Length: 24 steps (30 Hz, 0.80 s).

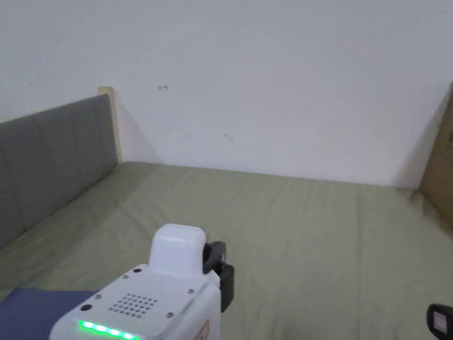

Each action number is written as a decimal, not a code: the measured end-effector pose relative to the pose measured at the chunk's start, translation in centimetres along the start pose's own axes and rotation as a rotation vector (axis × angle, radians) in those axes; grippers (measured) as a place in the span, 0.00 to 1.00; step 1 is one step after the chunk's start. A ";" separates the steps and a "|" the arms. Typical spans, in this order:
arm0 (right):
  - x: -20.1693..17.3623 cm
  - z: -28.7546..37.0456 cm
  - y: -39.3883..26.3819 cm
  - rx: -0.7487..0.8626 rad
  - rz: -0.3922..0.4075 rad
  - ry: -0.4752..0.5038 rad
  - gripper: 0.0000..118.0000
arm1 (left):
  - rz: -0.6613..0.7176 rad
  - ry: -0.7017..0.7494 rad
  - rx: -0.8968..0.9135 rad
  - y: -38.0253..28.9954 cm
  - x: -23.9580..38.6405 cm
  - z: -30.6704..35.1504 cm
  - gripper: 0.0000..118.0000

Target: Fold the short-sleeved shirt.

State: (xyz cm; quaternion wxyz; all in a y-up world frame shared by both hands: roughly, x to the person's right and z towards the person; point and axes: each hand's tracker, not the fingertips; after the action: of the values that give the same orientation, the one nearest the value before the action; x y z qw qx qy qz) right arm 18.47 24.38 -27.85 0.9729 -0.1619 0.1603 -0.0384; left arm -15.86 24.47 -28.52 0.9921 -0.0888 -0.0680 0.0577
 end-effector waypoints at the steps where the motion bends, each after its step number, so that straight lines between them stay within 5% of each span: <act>1: -0.3 1.5 0.8 0.088 0.010 -0.018 0.00 | -0.021 0.035 0.052 1.0 0.8 0.9 0.00; 6: -1.3 6.7 2.6 0.410 0.091 -0.126 0.00 | 0.033 0.076 0.254 3.5 3.3 4.5 0.00; 10: -0.1 6.2 -0.2 0.569 0.139 -0.239 0.00 | -0.102 0.175 0.382 0.9 5.7 5.0 0.00; 12: 1.3 3.8 -3.2 0.544 0.124 -0.235 0.00 | -0.156 0.172 0.380 -2.3 6.3 3.8 0.00; 15: 2.3 1.7 -6.5 0.356 0.112 -0.363 0.00 | -0.172 0.239 0.295 -6.3 6.4 2.5 0.00; 23: 2.5 2.0 -7.9 0.356 0.127 -0.349 0.00 | -0.131 0.250 0.195 -8.1 6.7 1.8 0.01; 24: 2.6 2.1 -7.8 0.360 0.113 -0.346 0.03 | -0.130 0.246 0.202 -7.8 6.8 2.0 0.10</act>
State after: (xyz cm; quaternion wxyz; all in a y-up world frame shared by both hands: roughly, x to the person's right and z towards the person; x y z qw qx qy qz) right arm 21.40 17.32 -24.22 0.9996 0.0192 -0.0092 0.0165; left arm -8.68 18.00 -24.26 0.9984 0.0098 0.0543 -0.0113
